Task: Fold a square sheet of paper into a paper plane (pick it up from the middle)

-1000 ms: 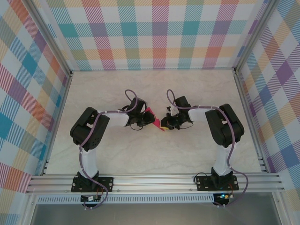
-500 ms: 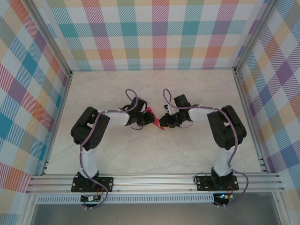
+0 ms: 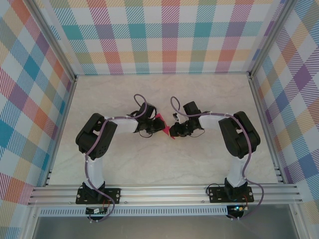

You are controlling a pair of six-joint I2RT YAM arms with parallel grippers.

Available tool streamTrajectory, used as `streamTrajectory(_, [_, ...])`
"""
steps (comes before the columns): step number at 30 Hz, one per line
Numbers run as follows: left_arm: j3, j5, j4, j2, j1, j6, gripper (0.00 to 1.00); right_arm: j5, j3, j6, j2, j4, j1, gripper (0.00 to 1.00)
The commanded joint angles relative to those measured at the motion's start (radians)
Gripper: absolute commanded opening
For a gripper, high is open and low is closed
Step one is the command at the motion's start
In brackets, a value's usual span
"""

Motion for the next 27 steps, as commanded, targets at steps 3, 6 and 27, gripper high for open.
streamTrajectory(3, [0.015,-0.031,-0.067,0.055,-0.01,0.019,0.16,0.003,0.03,-0.032,0.039,-0.039,0.011,0.18])
streamTrajectory(6, [0.028,-0.032,-0.079,0.05,-0.01,0.026,0.17,0.023,0.029,-0.008,0.045,-0.037,0.012,0.09])
streamTrajectory(27, [-0.06,0.067,0.096,-0.085,-0.01,0.0,0.37,-0.181,-0.002,0.233,0.102,0.096,-0.069,0.0])
